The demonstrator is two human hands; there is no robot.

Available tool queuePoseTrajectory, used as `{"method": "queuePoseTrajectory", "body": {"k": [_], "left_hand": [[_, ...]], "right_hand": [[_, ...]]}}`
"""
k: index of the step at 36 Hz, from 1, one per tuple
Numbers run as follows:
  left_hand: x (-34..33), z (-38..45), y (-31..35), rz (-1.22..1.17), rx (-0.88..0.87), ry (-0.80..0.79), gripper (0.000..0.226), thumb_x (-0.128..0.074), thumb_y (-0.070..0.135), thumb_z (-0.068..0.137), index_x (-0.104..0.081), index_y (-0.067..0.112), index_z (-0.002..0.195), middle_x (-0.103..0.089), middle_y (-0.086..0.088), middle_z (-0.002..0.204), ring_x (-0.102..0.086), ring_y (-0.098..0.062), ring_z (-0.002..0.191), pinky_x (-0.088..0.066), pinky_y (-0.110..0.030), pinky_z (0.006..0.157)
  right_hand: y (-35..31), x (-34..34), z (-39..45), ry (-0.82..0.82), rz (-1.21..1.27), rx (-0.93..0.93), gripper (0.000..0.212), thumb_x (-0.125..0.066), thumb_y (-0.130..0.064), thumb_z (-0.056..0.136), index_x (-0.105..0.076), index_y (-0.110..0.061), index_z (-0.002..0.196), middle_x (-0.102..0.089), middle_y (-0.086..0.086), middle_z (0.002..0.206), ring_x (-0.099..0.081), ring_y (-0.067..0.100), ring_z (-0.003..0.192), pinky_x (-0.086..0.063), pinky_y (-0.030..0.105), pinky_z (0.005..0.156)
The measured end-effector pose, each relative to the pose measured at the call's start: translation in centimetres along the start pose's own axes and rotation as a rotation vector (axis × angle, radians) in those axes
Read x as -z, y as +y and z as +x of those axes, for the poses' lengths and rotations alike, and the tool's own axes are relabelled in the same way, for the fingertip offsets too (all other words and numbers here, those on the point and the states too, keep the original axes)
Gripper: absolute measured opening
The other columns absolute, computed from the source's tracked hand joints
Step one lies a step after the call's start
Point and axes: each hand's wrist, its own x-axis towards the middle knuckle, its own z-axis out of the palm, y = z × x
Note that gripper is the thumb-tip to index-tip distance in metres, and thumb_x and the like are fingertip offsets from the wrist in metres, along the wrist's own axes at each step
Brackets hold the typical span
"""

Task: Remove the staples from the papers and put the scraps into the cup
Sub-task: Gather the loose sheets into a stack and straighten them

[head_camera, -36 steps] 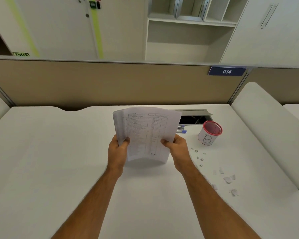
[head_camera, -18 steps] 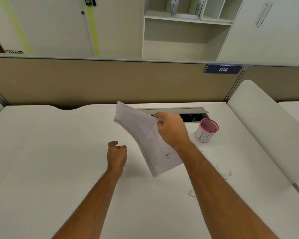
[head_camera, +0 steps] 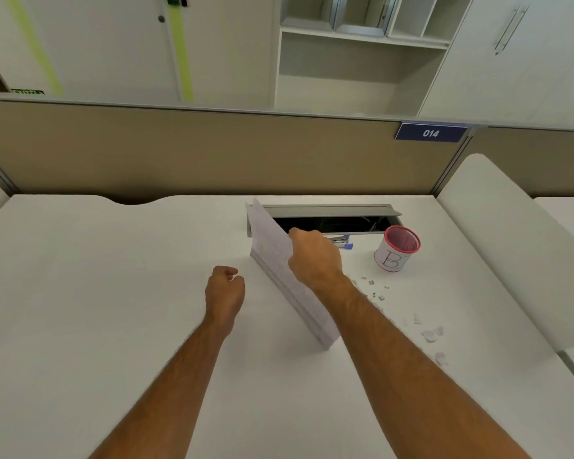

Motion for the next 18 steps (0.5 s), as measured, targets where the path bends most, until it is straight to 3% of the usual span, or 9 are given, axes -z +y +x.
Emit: {"method": "queuePoseTrajectory", "body": {"k": [5, 10, 18], "left_hand": [[-0.2, -0.3, -0.2, -0.013, 0.017, 0.006, 0.032, -0.051, 0.008, 0.093, -0.056, 0.015, 0.124, -0.060, -0.007, 0.122, -0.054, -0.007, 0.080, -0.041, -0.023, 0.057], [-0.2, -0.4, -0.4, -0.004, 0.038, 0.012, 0.029, -0.052, 0.009, 0.094, -0.055, 0.016, 0.122, -0.059, -0.004, 0.116, -0.052, -0.007, 0.081, -0.040, -0.020, 0.056], [0.1, -0.5, -0.1, -0.024, 0.043, -0.003, 0.027, -0.052, 0.008, 0.094, -0.054, 0.015, 0.120, -0.055, 0.006, 0.093, -0.053, -0.008, 0.077, -0.040, -0.022, 0.056]], "right_hand": [[-0.1, 0.6, 0.2, 0.018, -0.030, -0.014, 0.023, -0.062, -0.022, 0.096, -0.060, -0.015, 0.117, -0.068, 0.006, 0.103, -0.059, 0.018, 0.082, -0.052, 0.035, 0.078], [-0.7, 0.9, 0.3, 0.035, -0.052, -0.018, 0.020, -0.063, -0.022, 0.095, -0.061, -0.016, 0.114, -0.067, 0.005, 0.099, -0.055, 0.016, 0.076, -0.045, 0.032, 0.068], [-0.9, 0.0, -0.4, -0.056, -0.018, -0.049, 0.029, -0.063, -0.028, 0.096, -0.061, -0.016, 0.123, -0.069, 0.006, 0.108, -0.066, 0.021, 0.091, -0.053, 0.034, 0.080]]}}
